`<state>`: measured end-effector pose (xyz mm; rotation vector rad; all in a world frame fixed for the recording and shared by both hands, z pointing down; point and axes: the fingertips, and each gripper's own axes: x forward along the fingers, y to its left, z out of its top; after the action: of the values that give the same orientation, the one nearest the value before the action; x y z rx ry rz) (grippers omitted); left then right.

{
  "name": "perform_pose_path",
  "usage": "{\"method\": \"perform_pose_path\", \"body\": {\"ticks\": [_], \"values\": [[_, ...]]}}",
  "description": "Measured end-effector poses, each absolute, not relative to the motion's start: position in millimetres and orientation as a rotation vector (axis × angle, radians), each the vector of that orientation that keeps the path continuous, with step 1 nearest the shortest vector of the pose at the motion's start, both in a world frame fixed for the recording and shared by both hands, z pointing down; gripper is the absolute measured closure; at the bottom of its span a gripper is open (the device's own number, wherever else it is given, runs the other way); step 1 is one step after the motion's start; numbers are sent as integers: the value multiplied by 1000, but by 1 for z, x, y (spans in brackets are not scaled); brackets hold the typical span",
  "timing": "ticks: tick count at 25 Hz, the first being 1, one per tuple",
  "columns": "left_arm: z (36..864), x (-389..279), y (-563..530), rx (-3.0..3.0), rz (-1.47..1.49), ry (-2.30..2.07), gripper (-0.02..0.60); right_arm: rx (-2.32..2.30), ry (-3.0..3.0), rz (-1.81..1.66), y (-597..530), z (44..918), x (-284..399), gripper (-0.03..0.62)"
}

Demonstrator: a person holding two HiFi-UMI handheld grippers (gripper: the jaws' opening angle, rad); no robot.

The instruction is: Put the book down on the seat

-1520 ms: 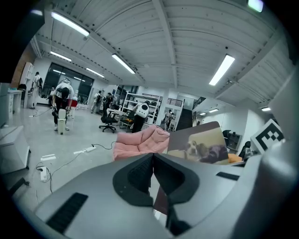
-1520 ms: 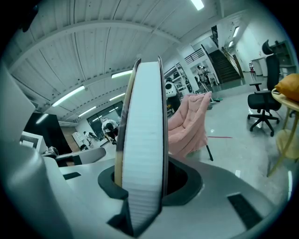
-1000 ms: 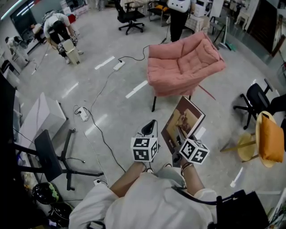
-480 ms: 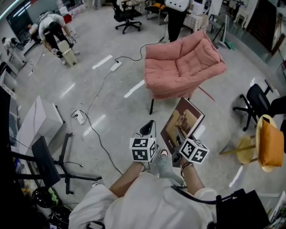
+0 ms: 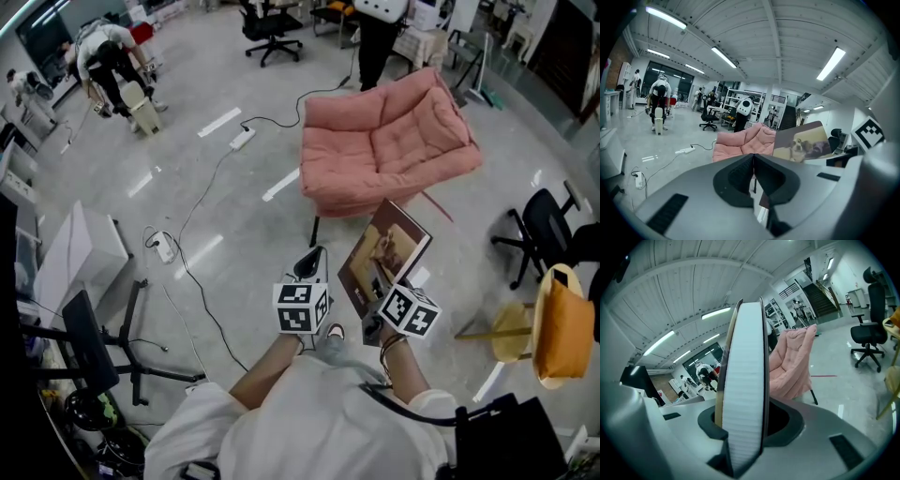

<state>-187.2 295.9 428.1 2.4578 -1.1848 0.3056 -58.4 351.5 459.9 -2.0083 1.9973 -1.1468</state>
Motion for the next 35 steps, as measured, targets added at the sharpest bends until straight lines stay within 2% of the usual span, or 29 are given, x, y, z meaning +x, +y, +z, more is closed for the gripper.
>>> {"method": "perform_pose_path", "body": {"ticks": [12,27,35], "values": [[432,-121,235,2437,362,-1220,572,-1972,1990,-1182,285,461,17,441],[445,-79,172,2434,409,-1292,572,-1948,1988,-1257,224,484,63,441],[450,-57,102,2454,384,-1276,572,-1960,2010,-1229,157,485,80,441]]}}
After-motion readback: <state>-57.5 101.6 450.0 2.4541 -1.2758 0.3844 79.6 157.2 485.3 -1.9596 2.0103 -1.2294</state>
